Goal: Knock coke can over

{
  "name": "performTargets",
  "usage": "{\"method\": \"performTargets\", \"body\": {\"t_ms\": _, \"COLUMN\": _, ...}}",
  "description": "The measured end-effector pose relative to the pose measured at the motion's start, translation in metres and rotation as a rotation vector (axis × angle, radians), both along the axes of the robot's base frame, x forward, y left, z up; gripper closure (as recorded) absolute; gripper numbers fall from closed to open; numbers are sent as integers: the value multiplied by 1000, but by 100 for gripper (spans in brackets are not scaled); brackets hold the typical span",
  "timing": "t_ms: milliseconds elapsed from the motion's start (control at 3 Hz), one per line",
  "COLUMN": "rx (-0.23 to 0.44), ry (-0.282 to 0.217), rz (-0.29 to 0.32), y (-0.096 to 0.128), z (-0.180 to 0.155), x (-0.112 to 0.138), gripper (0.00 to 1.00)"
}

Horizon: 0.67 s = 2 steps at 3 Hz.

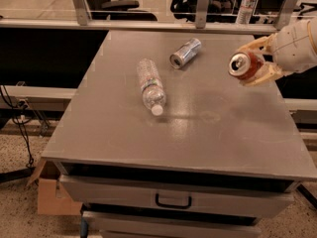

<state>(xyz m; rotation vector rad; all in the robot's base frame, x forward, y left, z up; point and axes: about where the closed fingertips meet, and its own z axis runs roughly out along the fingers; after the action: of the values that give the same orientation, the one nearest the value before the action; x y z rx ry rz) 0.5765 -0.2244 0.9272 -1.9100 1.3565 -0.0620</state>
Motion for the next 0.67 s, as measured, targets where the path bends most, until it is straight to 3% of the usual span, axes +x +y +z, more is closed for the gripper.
{"method": "performTargets", "body": {"t_ms": 333, "rx": -89, "ry": 141, "rz": 113, "y": -1, "z": -24, "x": -33, "gripper": 100}}
{"method": "performTargets", "body": {"t_ms": 667, "rx": -201, "ry": 193, "rz": 266, "y": 13, "z": -33, "x": -68, "gripper": 99}}
